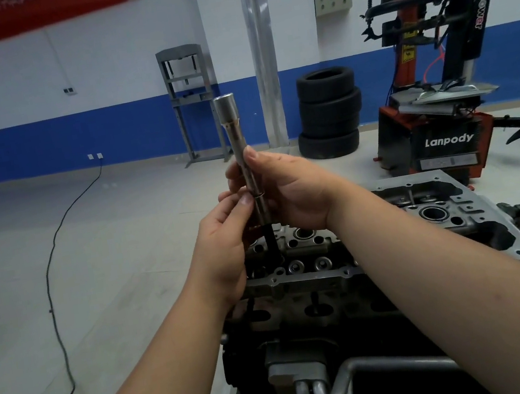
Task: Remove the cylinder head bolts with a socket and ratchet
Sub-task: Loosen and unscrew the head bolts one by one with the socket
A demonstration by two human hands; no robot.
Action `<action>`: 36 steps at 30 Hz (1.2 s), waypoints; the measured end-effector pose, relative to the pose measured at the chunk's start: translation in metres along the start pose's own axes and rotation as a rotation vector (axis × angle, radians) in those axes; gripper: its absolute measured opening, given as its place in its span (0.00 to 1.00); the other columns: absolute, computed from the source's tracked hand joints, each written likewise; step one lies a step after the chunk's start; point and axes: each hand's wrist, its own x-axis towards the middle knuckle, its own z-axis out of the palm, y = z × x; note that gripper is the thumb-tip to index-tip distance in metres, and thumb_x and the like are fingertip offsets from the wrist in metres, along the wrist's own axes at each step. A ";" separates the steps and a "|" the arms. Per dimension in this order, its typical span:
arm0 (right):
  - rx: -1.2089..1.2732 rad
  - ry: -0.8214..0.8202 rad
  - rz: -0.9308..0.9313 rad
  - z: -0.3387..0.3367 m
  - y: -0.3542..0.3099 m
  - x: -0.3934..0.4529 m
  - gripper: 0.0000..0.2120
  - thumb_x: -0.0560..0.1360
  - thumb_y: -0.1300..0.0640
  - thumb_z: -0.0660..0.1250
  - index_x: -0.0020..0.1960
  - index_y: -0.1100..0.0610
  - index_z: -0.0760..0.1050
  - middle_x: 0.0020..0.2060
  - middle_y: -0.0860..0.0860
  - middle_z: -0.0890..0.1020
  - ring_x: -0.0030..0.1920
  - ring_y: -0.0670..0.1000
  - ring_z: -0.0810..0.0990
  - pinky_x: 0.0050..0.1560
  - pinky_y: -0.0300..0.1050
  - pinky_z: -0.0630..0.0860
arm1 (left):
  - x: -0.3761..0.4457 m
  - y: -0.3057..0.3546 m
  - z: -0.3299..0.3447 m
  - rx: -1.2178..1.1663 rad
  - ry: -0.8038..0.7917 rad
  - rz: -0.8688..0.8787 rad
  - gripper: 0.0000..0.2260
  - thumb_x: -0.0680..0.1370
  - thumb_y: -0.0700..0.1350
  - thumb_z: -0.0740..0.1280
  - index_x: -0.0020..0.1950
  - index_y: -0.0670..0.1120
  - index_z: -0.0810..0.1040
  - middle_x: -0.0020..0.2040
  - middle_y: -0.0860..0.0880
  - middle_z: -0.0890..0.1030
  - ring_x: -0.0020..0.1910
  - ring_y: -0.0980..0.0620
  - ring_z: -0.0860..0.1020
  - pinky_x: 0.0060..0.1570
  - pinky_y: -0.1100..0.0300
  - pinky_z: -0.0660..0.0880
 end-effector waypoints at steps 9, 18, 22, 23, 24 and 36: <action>0.103 -0.012 -0.020 0.002 -0.001 0.001 0.11 0.81 0.50 0.61 0.52 0.58 0.74 0.44 0.53 0.79 0.57 0.59 0.78 0.60 0.54 0.77 | 0.000 -0.002 0.004 0.074 0.069 0.054 0.07 0.72 0.52 0.71 0.46 0.51 0.85 0.45 0.52 0.86 0.47 0.53 0.86 0.46 0.64 0.80; 0.034 -0.008 0.022 0.001 -0.002 -0.001 0.16 0.80 0.44 0.60 0.54 0.56 0.77 0.45 0.51 0.81 0.59 0.57 0.79 0.64 0.59 0.75 | -0.001 0.000 0.004 0.055 0.064 0.032 0.08 0.76 0.50 0.69 0.50 0.48 0.84 0.46 0.49 0.87 0.50 0.49 0.85 0.50 0.60 0.80; 0.106 -0.005 -0.010 0.002 -0.002 0.000 0.12 0.81 0.49 0.61 0.52 0.58 0.73 0.45 0.53 0.79 0.59 0.60 0.78 0.62 0.55 0.77 | 0.001 -0.002 0.006 0.111 0.067 0.055 0.13 0.72 0.53 0.71 0.50 0.45 0.81 0.43 0.52 0.86 0.46 0.54 0.85 0.47 0.64 0.80; 0.104 0.003 -0.007 0.002 -0.002 -0.001 0.13 0.81 0.48 0.61 0.52 0.59 0.74 0.45 0.53 0.79 0.58 0.59 0.78 0.61 0.54 0.78 | 0.001 -0.002 0.005 0.108 0.056 0.048 0.10 0.75 0.52 0.70 0.50 0.46 0.82 0.44 0.51 0.87 0.47 0.54 0.85 0.46 0.64 0.80; 0.090 0.012 0.002 0.002 -0.002 0.000 0.14 0.80 0.47 0.61 0.52 0.58 0.74 0.44 0.53 0.80 0.58 0.58 0.79 0.59 0.53 0.78 | 0.001 -0.002 0.003 0.092 0.040 0.035 0.07 0.78 0.50 0.68 0.49 0.48 0.84 0.46 0.50 0.87 0.48 0.53 0.85 0.47 0.64 0.80; 0.102 0.005 0.010 0.002 -0.002 0.000 0.13 0.81 0.47 0.61 0.52 0.58 0.73 0.45 0.53 0.79 0.59 0.59 0.79 0.62 0.57 0.77 | -0.001 -0.003 0.006 0.129 0.079 0.065 0.14 0.72 0.54 0.71 0.50 0.46 0.83 0.45 0.49 0.87 0.47 0.53 0.86 0.45 0.67 0.79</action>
